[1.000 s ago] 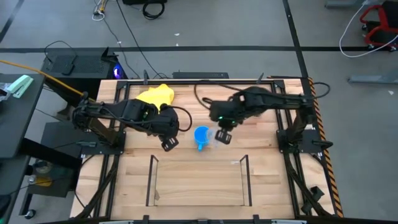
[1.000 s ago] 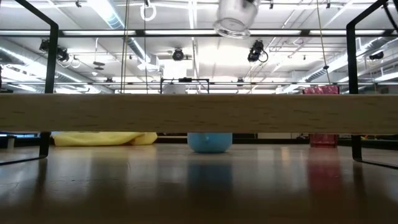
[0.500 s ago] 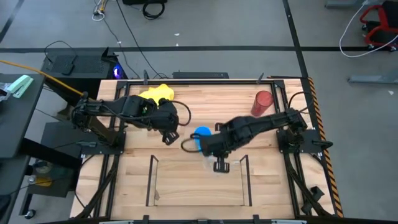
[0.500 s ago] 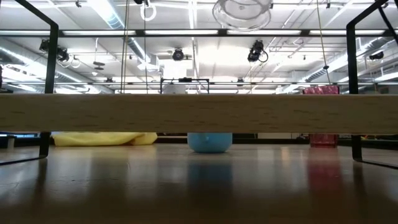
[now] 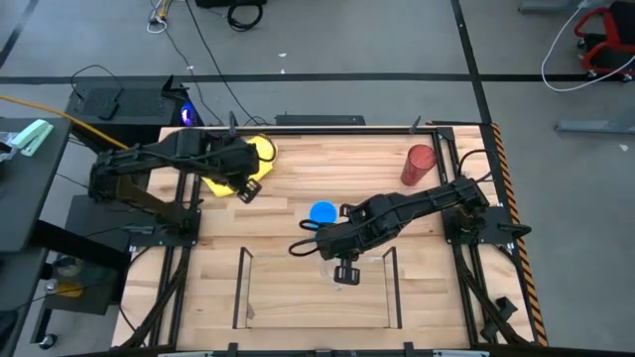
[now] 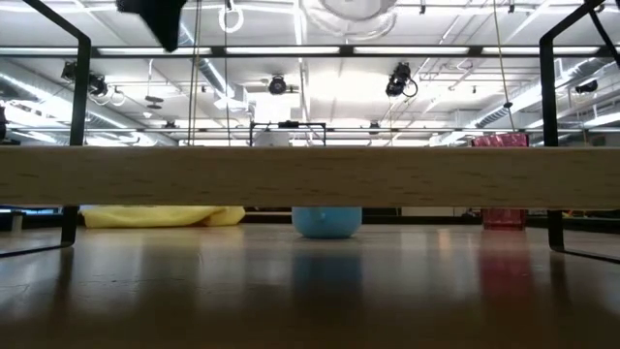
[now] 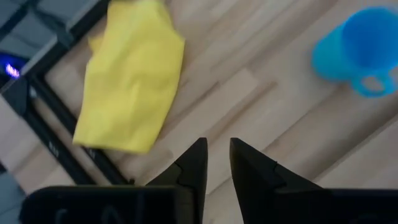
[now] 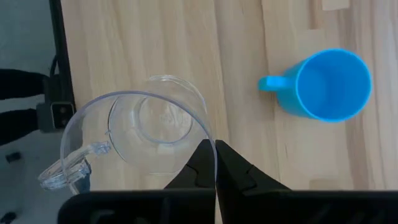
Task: Stack small to large cups/mugs on shelf
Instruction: Put the transparent mug on the shelf
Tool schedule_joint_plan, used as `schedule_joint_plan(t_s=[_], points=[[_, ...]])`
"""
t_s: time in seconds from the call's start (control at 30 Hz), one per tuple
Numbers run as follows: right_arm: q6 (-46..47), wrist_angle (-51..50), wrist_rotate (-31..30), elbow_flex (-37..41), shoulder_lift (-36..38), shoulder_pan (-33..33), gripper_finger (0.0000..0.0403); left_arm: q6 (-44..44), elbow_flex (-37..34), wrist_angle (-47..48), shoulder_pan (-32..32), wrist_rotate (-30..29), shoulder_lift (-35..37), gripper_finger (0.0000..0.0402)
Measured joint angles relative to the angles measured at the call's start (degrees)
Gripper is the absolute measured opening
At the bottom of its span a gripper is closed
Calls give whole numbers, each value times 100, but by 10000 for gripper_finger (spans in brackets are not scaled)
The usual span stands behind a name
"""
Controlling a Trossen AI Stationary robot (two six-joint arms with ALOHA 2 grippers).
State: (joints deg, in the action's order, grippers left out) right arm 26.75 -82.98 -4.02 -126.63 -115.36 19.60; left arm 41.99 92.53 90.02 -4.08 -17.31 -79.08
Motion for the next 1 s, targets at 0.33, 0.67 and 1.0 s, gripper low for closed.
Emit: schedule_joint_plan(t_s=[0.33,0.67,1.0], points=[[-277,425,427,4,-713,-188,0,834,-1349,14,149,98,809,74],[51,626,583,4,-1114,-57,0,941,-1569,-97,149,106,868,74],[196,676,532,35,-1151,-71,0,832,-1571,-299,149,106,858,73]])
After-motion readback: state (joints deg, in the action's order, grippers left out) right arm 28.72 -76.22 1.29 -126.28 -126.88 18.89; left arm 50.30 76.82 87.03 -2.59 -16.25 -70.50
